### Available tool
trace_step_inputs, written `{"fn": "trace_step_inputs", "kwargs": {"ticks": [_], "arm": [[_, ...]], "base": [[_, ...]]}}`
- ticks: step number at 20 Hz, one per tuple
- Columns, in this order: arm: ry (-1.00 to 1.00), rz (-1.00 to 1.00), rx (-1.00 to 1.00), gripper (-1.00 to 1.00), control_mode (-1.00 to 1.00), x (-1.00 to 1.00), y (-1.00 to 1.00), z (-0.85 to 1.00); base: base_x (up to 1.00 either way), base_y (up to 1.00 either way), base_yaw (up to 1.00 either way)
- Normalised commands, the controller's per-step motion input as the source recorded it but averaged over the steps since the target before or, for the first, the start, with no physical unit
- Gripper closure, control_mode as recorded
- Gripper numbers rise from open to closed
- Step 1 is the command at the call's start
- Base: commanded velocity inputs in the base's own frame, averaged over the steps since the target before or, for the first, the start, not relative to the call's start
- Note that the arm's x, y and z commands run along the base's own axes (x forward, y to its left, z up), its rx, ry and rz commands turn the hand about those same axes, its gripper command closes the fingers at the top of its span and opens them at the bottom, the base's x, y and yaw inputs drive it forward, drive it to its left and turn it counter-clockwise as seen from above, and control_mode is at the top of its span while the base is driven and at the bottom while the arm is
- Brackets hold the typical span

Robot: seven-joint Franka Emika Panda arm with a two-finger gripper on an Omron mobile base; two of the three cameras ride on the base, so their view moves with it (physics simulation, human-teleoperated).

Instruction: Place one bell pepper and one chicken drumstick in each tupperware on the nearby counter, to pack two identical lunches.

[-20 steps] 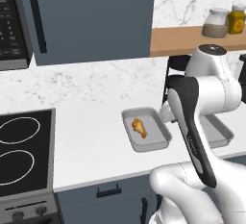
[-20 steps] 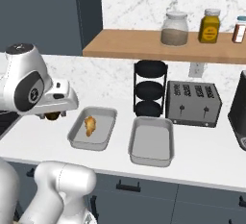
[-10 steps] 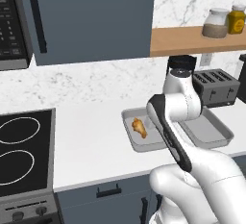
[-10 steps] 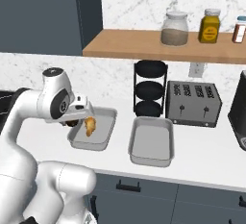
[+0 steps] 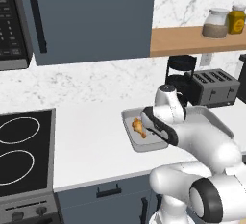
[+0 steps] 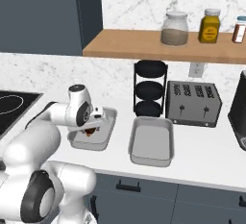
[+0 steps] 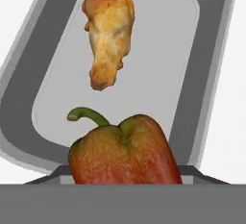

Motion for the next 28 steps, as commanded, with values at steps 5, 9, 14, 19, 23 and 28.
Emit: {"fn": "trace_step_inputs", "kwargs": {"ticks": [5, 9, 14, 19, 23, 28], "arm": [[0.02, 0.02, 0.00, 1.00, -1.00, 0.81, -0.07, -0.66], [0.04, 0.04, 0.00, 1.00, -1.00, 0.69, 0.00, -0.70], [0.01, 0.05, 0.00, 1.00, -1.00, 0.14, 0.00, -0.43], [0.00, 0.01, 0.00, -1.00, -1.00, 0.00, 0.18, -0.14], [-0.01, 0.00, 0.00, -1.00, -1.00, -0.01, 0.12, 0.03], [-0.09, 0.00, 0.00, -1.00, -1.00, -0.15, 0.01, 0.21]], "base": [[0.00, 0.00, 0.00], [0.00, 0.00, 0.00], [0.00, 0.00, 0.00], [0.00, 0.00, 0.00], [0.00, 0.00, 0.00], [0.00, 0.00, 0.00]]}}
